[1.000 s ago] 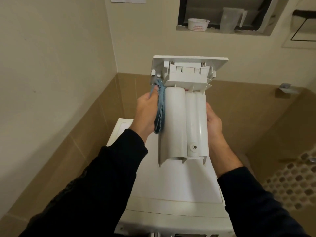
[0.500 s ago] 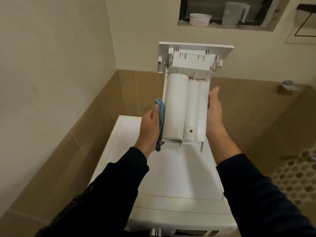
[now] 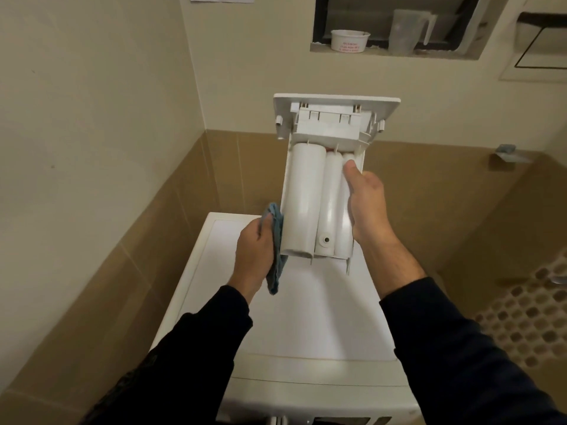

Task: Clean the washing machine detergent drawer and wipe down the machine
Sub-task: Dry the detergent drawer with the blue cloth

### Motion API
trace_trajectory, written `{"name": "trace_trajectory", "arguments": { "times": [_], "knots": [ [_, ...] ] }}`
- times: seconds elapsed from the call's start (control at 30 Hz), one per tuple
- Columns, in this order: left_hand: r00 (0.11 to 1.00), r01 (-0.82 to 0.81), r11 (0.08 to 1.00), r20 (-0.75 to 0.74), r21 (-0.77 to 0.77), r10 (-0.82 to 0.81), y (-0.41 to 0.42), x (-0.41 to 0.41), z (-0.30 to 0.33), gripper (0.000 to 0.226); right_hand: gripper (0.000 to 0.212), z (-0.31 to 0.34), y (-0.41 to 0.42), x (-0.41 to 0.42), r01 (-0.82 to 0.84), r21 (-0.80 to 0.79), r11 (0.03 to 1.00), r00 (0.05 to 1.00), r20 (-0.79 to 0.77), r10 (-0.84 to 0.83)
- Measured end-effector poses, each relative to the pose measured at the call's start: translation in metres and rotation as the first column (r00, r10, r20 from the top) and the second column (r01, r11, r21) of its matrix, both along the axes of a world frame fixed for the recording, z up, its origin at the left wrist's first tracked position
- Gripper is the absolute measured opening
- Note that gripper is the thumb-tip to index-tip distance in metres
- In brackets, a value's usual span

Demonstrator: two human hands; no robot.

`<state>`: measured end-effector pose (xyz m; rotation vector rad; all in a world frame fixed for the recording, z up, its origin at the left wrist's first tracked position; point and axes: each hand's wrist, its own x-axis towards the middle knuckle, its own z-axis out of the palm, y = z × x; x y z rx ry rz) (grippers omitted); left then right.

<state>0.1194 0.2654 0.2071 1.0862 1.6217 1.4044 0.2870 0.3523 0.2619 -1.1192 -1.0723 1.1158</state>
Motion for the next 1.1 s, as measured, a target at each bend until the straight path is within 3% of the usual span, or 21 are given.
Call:
{"name": "trace_trajectory", "arguments": {
  "times": [0.1,0.2,0.27,0.37,0.47,0.6,0.7,0.8,0.87,1.1],
  "knots": [
    [0.972,-0.203,0.973,-0.097,0.114,0.214,0.008,-0.018,0.01,0.035,0.065,-0.01,0.004,0.008,-0.046,-0.126,0.991,0.999,-0.012,0.045],
    [0.949,-0.264,0.926,-0.096,0.271,0.299,0.026,-0.037,0.041,0.037,0.075,-0.025,-0.003,0.007,-0.108,-0.199,0.974,0.993,0.019,0.114],
    [0.959,-0.284,0.932,0.045,0.224,0.281,0.041,-0.039,0.06,0.031,0.079,-0.031,-0.009,-0.001,-0.141,-0.223,0.964,0.99,-0.013,0.142],
    [0.957,-0.243,0.955,0.204,0.169,0.207,0.054,-0.026,0.07,0.024,0.104,-0.033,-0.016,-0.012,-0.207,-0.212,0.955,0.976,-0.113,0.187],
    [0.976,-0.14,0.971,0.192,0.193,0.103,0.049,-0.012,0.071,0.008,0.107,-0.036,-0.02,-0.012,-0.216,-0.196,0.957,0.97,-0.153,0.188],
    [0.996,-0.09,0.955,0.027,0.281,0.086,0.042,-0.014,0.07,0.017,0.13,-0.045,-0.017,-0.002,-0.239,-0.167,0.957,0.948,-0.254,0.192],
    [0.99,-0.035,0.957,-0.124,0.288,0.073,0.04,-0.016,0.071,0.01,0.121,-0.044,-0.019,0.0,-0.231,-0.179,0.956,0.94,-0.296,0.172],
    [0.983,0.028,0.976,-0.185,0.214,0.012,0.04,-0.016,0.078,0.01,0.074,-0.039,-0.026,0.0,-0.234,-0.208,0.95,0.935,-0.315,0.161],
    [0.962,0.051,0.984,-0.274,0.17,-0.003,0.04,-0.015,0.081,0.013,0.055,-0.039,-0.024,0.001,-0.235,-0.226,0.945,0.925,-0.351,0.146],
    [0.94,0.119,0.99,-0.331,0.079,-0.087,0.019,-0.002,0.06,0.01,0.056,-0.02,-0.013,0.01,-0.133,-0.205,0.97,0.919,-0.392,0.043]
  ]
}}
